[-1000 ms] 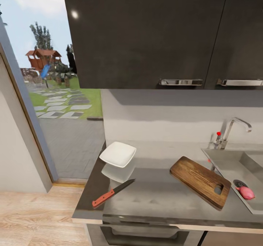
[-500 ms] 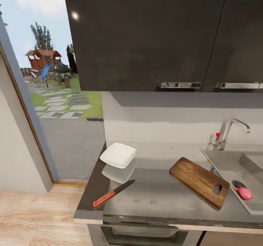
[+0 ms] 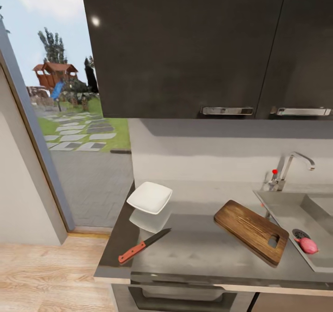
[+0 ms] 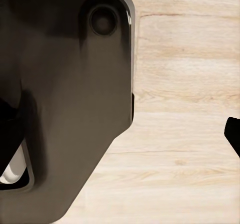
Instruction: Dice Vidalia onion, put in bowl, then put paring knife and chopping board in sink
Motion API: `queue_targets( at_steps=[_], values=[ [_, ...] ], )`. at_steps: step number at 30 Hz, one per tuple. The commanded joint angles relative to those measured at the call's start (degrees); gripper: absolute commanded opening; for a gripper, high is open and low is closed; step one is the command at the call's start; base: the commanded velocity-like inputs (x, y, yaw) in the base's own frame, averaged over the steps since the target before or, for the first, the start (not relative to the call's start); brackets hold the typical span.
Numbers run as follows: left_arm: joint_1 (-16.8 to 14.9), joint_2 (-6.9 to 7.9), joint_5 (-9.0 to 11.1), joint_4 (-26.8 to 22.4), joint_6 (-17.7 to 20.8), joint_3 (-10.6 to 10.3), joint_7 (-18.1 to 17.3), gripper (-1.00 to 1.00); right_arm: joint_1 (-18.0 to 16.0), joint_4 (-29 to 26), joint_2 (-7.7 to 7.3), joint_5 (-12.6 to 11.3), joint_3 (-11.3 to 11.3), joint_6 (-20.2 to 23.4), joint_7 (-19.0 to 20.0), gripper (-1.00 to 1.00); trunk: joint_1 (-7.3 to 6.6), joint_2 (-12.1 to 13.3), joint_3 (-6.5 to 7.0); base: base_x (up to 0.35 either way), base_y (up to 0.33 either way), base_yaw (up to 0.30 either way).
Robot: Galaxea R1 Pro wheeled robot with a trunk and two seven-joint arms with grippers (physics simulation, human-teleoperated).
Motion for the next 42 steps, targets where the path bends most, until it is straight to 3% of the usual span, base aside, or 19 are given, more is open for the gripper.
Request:
queue_targets(
  at_steps=[1,11,38,42],
  values=[
    [0.0,0.0,0.12,-0.13,0.31,0.0,0.01,1.0,-0.01,-0.01,0.0,-0.04,0.03,-0.17,-0.12,1.0,-0.2,0.32,0.08,0.0,0.0,0.0],
    [0.0,0.15,0.12,-0.14,0.32,0.08,0.04,1.0,0.0,-0.01,-0.01,-0.04,0.06,-0.17,-0.12,1.0,-2.39,4.33,1.88,0.0,0.0,0.0],
    [0.0,0.09,0.12,-0.14,0.28,0.09,0.04,1.0,-0.01,-0.01,0.0,-0.04,0.06,-0.17,-0.12,1.0,-2.4,4.33,1.88,0.0,0.0,0.0],
    [1.32,-0.84,0.21,0.33,0.54,0.76,0.19,1.0,-0.6,0.54,-1.01,0.12,-0.22,-0.34,0.39,1.0,-2.39,4.33,1.88,0.0,0.0,0.0]
  ],
)
